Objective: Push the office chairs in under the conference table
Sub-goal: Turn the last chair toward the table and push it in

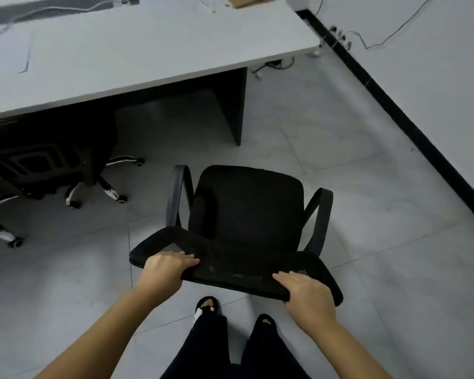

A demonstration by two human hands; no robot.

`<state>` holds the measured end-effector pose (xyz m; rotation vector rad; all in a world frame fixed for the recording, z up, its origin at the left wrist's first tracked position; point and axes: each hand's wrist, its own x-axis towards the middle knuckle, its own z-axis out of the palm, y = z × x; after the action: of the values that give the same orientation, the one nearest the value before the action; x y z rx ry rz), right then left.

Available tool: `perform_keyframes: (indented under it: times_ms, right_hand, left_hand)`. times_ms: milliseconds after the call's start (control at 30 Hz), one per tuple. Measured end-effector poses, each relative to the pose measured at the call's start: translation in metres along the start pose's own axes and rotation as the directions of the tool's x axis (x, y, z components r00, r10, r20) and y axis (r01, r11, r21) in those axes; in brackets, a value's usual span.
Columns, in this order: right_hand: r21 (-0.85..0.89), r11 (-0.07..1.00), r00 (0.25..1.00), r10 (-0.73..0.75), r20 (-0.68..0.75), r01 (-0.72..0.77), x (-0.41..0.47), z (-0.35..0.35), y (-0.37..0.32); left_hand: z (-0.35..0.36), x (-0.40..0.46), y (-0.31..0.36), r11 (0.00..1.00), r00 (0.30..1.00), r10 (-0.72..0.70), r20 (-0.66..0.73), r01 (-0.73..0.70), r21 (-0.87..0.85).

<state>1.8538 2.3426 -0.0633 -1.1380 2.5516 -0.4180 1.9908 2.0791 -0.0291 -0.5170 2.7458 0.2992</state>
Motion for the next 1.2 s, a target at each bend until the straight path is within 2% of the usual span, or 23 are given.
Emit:
perform_keyframes:
  times_ms: [167, 267, 367, 500, 700, 900, 1200]
  right_hand:
    - [-0.026, 0.995, 0.995, -0.093, 0.027, 0.093, 0.03, -0.017, 0.027]
    - [-0.049, 0.985, 0.985, -0.163, 0.062, 0.166, 0.055, -0.025, 0.039]
    - [-0.092, 0.972, 0.974, -0.207, 0.091, 0.215, 0.087, -0.033, 0.042]
    - [-0.114, 0.96, 0.964, -0.245, 0.102, 0.256, 0.143, -0.039, 0.035]
    - [-0.114, 0.943, 0.946, -0.298, 0.131, 0.313, 0.251, -0.049, 0.007]
    - [-0.169, 0.943, 0.946, -0.251, 0.205, 0.287, 0.355, -0.057, -0.025]
    - [-0.187, 0.943, 0.946, -0.232, 0.225, 0.276, 0.481, -0.068, -0.066]
  left_hand:
    - [0.01, 0.002, 0.017, 0.993, 0.99, -0.112, -0.084, 0.109, -0.04]
    - [0.01, 0.006, 0.018, 0.987, 0.986, -0.123, -0.11, 0.11, -0.117]
    - [0.004, 0.02, 0.012, 0.988, 0.98, -0.15, -0.133, 0.143, -0.058]
    - [-0.011, 0.047, -0.005, 0.976, 0.957, -0.211, -0.199, 0.195, -0.099]
    - [-0.038, 0.114, -0.066, 0.948, 0.934, -0.316, -0.168, 0.307, -0.08]
    - [-0.073, 0.185, -0.134, 0.941, 0.929, -0.339, -0.147, 0.33, -0.081]
    - [-0.127, 0.275, -0.224, 0.942, 0.936, -0.334, -0.114, 0.33, -0.055]
